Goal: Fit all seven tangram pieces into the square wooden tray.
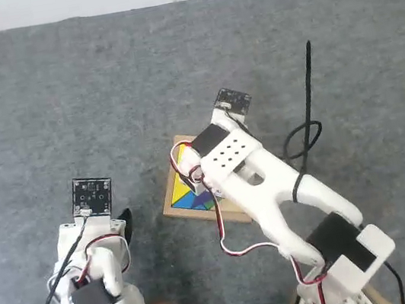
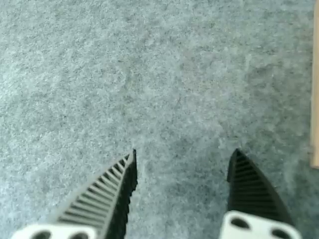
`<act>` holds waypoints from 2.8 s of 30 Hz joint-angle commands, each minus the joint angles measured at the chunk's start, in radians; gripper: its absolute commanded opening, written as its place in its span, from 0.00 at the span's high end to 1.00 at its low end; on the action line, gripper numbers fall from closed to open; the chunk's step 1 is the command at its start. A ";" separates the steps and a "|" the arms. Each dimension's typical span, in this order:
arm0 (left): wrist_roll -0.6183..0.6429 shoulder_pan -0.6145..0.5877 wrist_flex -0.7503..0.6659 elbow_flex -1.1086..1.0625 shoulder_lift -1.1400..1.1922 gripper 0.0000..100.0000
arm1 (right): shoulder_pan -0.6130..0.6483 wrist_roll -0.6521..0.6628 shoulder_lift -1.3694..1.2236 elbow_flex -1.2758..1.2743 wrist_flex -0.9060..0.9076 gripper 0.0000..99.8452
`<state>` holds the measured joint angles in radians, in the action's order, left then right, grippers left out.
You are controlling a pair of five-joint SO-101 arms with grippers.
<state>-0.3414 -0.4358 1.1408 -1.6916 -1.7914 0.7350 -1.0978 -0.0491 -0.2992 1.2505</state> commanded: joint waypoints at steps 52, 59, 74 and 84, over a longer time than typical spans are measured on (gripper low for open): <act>-0.011 0.000 -0.003 0.007 0.005 0.72 | -0.073 -0.176 0.050 0.000 0.038 0.36; -0.011 0.000 -0.003 0.007 0.005 0.72 | -0.216 -0.048 0.050 0.176 0.200 0.51; -0.011 0.000 -0.003 0.007 0.005 0.72 | -0.318 0.580 0.051 0.190 0.504 0.98; -0.011 0.000 -0.003 0.007 0.005 0.72 | -0.321 0.692 0.585 -0.252 0.170 0.99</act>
<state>-0.3414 -0.4358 1.1408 -1.6916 -1.7914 0.4266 -0.4335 0.2885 -0.3590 1.5666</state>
